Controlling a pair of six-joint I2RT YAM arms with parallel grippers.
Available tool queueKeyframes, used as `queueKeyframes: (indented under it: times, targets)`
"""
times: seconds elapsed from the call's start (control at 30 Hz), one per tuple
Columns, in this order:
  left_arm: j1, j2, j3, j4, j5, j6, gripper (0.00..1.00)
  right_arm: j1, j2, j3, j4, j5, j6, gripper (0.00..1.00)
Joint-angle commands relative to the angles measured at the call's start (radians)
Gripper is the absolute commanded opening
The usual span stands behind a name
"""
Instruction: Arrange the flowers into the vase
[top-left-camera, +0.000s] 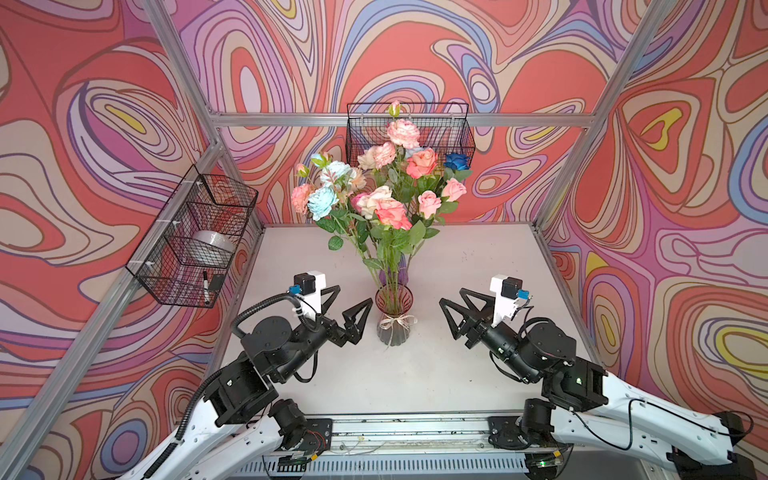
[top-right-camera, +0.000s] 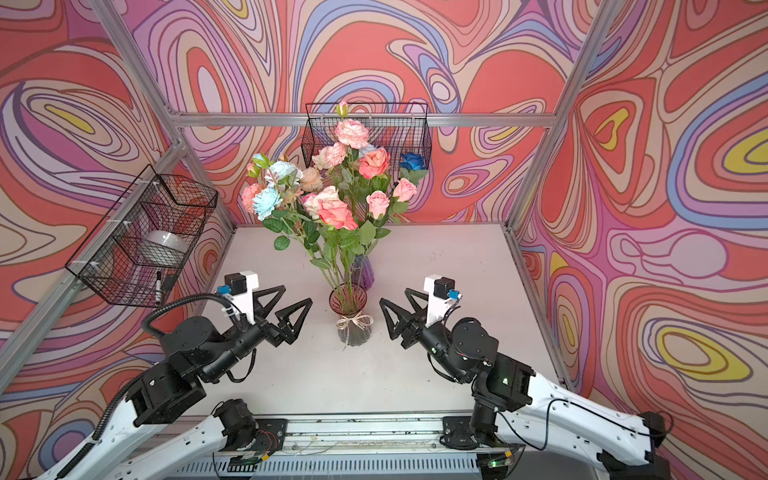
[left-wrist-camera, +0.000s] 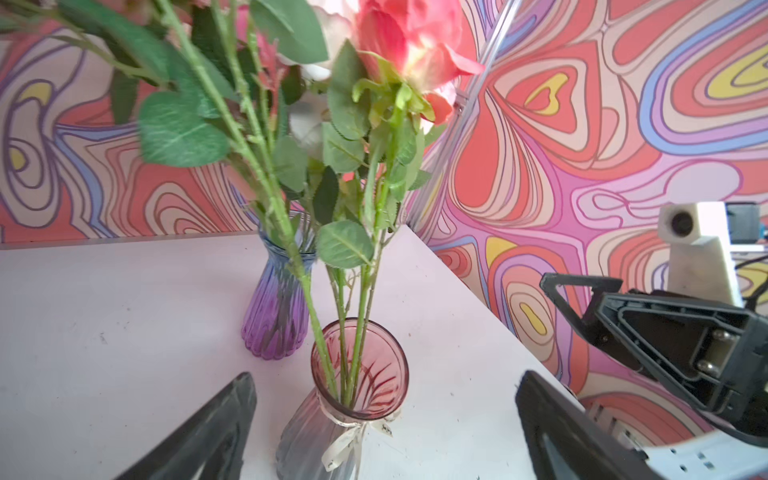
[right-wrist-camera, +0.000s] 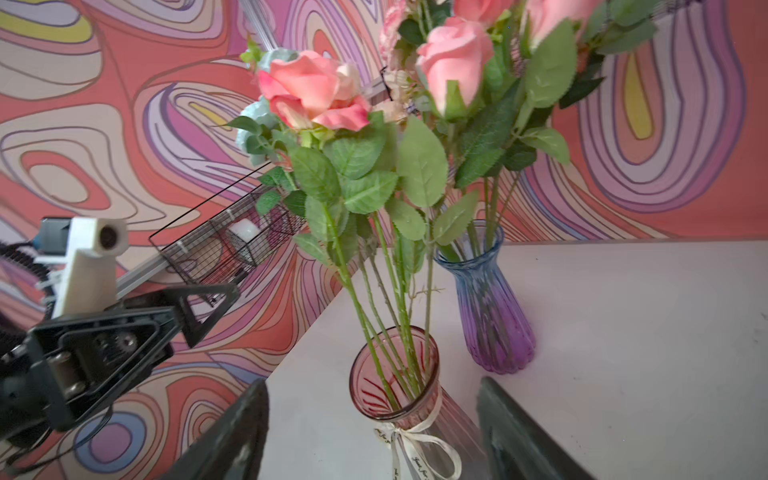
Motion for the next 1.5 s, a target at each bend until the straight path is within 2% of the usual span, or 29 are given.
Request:
queueKeyframes:
  times: [0.0, 0.03, 0.17, 0.27, 0.33, 0.4, 0.5, 0.57, 0.67, 0.83, 0.97, 1.07, 1.2, 1.27, 1.33, 1.4, 1.43, 1.47]
  targets:
    - [-0.006, -0.075, -0.097, -0.027, -0.146, -0.058, 1.00, 0.005, 0.006, -0.055, -0.052, 0.219, 0.020, 0.93]
    - [-0.006, -0.089, -0.123, -0.027, -0.180, -0.071, 1.00, 0.005, 0.014, -0.065, -0.067, 0.261, 0.030, 0.98]
    - [-0.006, -0.087, -0.197, -0.027, -0.311, -0.091, 1.00, 0.004, 0.095, -0.086, -0.103, 0.409, 0.076, 0.98]
    - [-0.005, -0.009, -0.182, -0.036, -0.451, -0.087, 1.00, -0.005, 0.146, -0.128, -0.022, 0.416, 0.012, 0.98]
    - [0.013, 0.055, -0.178, 0.020, -0.472, -0.010, 1.00, -0.031, 0.173, -0.143, -0.005, 0.405, 0.012, 0.98]
    - [0.071, 0.129, -0.166, 0.070, -0.463, 0.058, 1.00, -0.088, 0.191, -0.143, -0.028, 0.366, 0.046, 0.98]
    - [0.259, 0.248, -0.121, 0.078, -0.395, 0.074, 1.00, -0.189, 0.196, -0.152, -0.042, 0.259, 0.092, 0.98]
    - [0.359, 0.317, -0.112, 0.140, -0.376, 0.131, 1.00, -0.227, 0.193, -0.156, -0.047, 0.226, 0.113, 0.98]
    - [0.460, 0.427, -0.124, 0.257, -0.385, 0.245, 1.00, -0.237, 0.191, -0.150, -0.063, 0.232, 0.117, 0.98]
    - [0.636, 0.615, -0.204, 0.441, -0.291, 0.283, 1.00, -0.238, 0.170, -0.145, -0.079, 0.245, 0.112, 0.98]
    - [0.669, 0.774, -0.349, 0.769, -0.263, 0.367, 0.99, -0.239, 0.146, -0.141, -0.088, 0.234, 0.110, 0.98]
    - [0.673, 0.881, -0.380, 0.940, -0.287, 0.422, 1.00, -0.240, 0.142, -0.122, -0.117, 0.224, 0.110, 0.98]
    - [0.698, 0.936, -0.375, 1.003, -0.196, 0.420, 1.00, -0.241, 0.137, -0.120, -0.129, 0.231, 0.104, 0.98]
    - [0.712, 0.989, -0.414, 1.140, -0.168, 0.423, 1.00, -0.242, 0.141, -0.122, -0.126, 0.237, 0.096, 0.98]
    - [0.743, 0.977, -0.401, 1.058, -0.107, 0.383, 1.00, -0.243, 0.150, -0.123, -0.119, 0.250, 0.090, 0.98]
    - [0.755, 1.047, -0.441, 1.236, -0.084, 0.399, 1.00, -0.254, 0.168, -0.117, -0.112, 0.263, 0.080, 0.98]
    - [0.755, 1.033, -0.445, 1.210, -0.081, 0.396, 1.00, -0.263, 0.181, -0.109, -0.114, 0.275, 0.080, 0.98]
    - [0.756, 1.005, -0.417, 1.098, -0.084, 0.376, 1.00, -0.274, 0.194, -0.101, -0.111, 0.287, 0.073, 0.98]
